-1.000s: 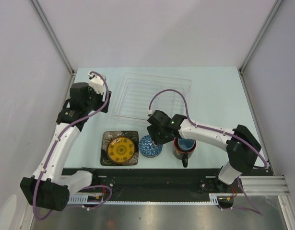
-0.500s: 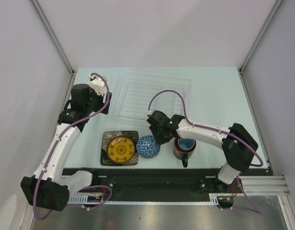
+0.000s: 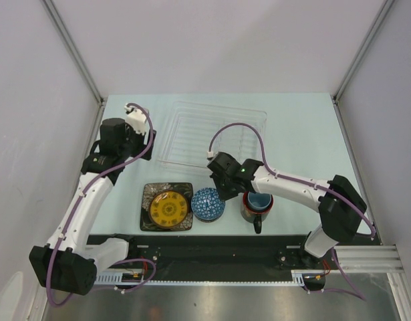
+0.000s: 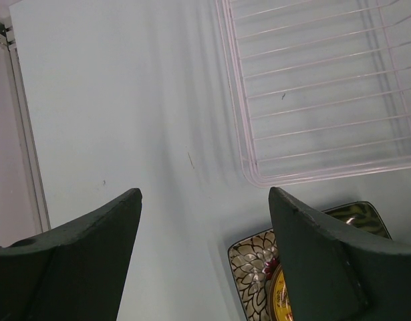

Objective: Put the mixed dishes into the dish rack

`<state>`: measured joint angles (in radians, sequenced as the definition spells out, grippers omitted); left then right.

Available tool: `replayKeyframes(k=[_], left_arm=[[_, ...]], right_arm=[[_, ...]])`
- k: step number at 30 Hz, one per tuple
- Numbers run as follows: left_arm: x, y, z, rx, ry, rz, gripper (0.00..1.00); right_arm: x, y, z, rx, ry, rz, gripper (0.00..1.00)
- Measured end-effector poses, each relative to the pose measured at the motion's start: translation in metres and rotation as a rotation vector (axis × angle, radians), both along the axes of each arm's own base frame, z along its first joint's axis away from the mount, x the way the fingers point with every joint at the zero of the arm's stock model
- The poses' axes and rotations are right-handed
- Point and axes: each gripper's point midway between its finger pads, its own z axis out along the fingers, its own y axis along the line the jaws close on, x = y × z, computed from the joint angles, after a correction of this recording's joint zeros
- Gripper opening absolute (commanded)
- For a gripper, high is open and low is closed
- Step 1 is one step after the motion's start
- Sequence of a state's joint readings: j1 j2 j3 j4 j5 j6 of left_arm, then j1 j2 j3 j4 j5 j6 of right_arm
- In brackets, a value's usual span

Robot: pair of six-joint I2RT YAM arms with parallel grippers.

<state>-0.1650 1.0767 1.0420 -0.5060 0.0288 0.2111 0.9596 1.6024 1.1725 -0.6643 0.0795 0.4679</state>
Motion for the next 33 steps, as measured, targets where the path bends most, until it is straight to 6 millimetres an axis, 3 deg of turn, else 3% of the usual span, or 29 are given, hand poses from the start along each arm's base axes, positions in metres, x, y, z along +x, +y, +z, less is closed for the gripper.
replayKeyframes(k=[13,19,27,33], left_arm=[[0.0,0.0,-0.002,-0.002,-0.007,0.0,0.82],[-0.003,0.001,-0.002,-0.002,-0.014,0.0,0.82],[-0.004,0.001,-0.001,-0.002,-0.021,0.001,0.82],[-0.005,0.002,-0.002,0.0,-0.022,0.002,0.82]], right_arm=[[0.005,0.001,0.023,0.025,-0.012,0.02,0.0],[0.004,0.004,0.016,0.029,0.028,0.03,0.0],[-0.002,0.01,-0.017,-0.015,0.113,0.048,0.0],[-0.003,0.011,-0.017,-0.015,0.116,0.052,0.18]])
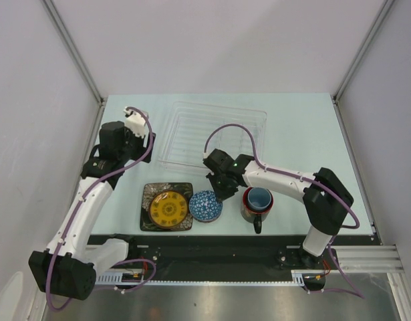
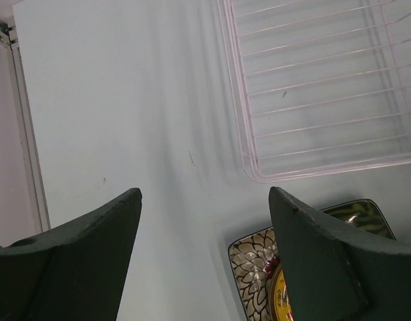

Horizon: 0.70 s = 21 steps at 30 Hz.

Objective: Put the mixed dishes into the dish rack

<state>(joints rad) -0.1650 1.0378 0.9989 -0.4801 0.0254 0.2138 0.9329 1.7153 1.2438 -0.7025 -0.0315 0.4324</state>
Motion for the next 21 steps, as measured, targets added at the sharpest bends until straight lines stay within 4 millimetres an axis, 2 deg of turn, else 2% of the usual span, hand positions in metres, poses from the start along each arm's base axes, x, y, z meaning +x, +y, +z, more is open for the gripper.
replayKeyframes(k=[4,7,9,10,15,21], left_arm=[[0.0,0.0,-0.002,0.002,0.004,-0.001,0.82],[0.0,0.0,-0.002,0.001,0.004,0.0,0.82],[0.0,0.0,-0.002,0.001,0.004,0.0,0.82],[0.0,0.0,-0.002,0.001,0.004,-0.001,0.82],[0.0,0.0,-0.002,0.001,0.004,-0.001,0.82],[0.0,0.0,-0.002,0.001,0.004,-0.001,0.82]], right_arm=[[-0.001,0.0,0.0,-0.005,-0.006,0.003,0.39],[-0.001,0.0,-0.001,-0.018,-0.019,0.008,0.43],[-0.001,-0.001,-0.001,-0.027,-0.032,0.008,0.42],[0.0,-0.001,-0.001,-0.032,-0.038,0.008,0.38],[0.0,-0.007,0.0,-0.073,-0.063,0.004,0.36],[0.004,-0.003,0.023,-0.133,-0.173,0.022,0.27]])
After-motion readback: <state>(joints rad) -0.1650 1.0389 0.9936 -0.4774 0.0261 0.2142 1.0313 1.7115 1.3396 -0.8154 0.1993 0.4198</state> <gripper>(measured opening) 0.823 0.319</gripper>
